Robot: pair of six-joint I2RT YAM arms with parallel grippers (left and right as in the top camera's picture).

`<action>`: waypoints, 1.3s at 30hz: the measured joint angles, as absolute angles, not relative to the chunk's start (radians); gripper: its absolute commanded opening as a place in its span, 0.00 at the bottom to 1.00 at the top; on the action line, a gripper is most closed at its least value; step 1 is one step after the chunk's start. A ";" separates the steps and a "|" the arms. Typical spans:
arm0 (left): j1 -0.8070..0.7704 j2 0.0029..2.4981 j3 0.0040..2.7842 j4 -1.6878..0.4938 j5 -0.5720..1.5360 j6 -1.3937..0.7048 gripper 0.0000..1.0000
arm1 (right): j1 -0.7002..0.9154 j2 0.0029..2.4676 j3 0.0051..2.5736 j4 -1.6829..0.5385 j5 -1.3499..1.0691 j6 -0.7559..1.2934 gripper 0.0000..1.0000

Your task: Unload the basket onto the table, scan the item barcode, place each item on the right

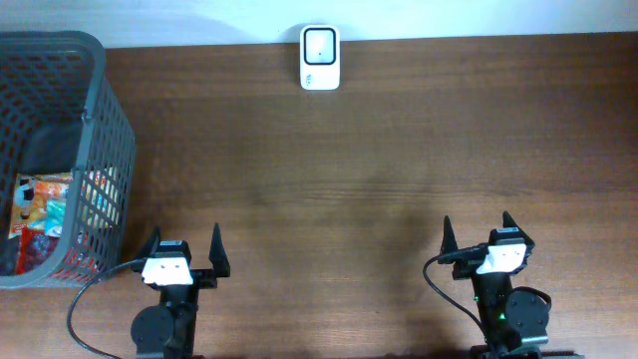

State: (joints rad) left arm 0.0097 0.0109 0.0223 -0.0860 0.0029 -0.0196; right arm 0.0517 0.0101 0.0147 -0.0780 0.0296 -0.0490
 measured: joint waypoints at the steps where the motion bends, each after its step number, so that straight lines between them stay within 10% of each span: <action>1: 0.010 0.011 0.022 -0.086 0.003 -0.020 0.99 | 0.052 0.010 0.015 -0.078 0.030 -0.049 0.98; 19: 0.010 0.011 0.019 -0.049 0.000 -0.020 0.99 | 0.052 0.010 0.015 -0.078 0.030 -0.049 0.98; 26: 0.012 0.006 0.029 0.825 0.690 -0.077 0.99 | 0.052 0.010 0.014 -0.077 0.030 -0.049 0.98; 31: 0.014 0.105 0.465 0.183 0.424 -0.027 0.99 | 0.052 0.009 0.014 -0.076 0.030 -0.049 0.98; 37: 0.014 0.231 0.607 0.226 0.333 0.009 0.99 | 0.052 0.010 0.014 -0.076 0.030 -0.049 0.98; 39: 0.014 0.389 0.829 -0.142 0.268 0.027 0.99 | 0.052 0.011 0.015 -0.075 0.029 -0.049 0.99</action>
State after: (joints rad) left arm 0.0143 0.3885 0.8291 -0.1425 0.2680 0.0273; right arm 0.0517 0.0113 0.0147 -0.0753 0.0292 -0.0486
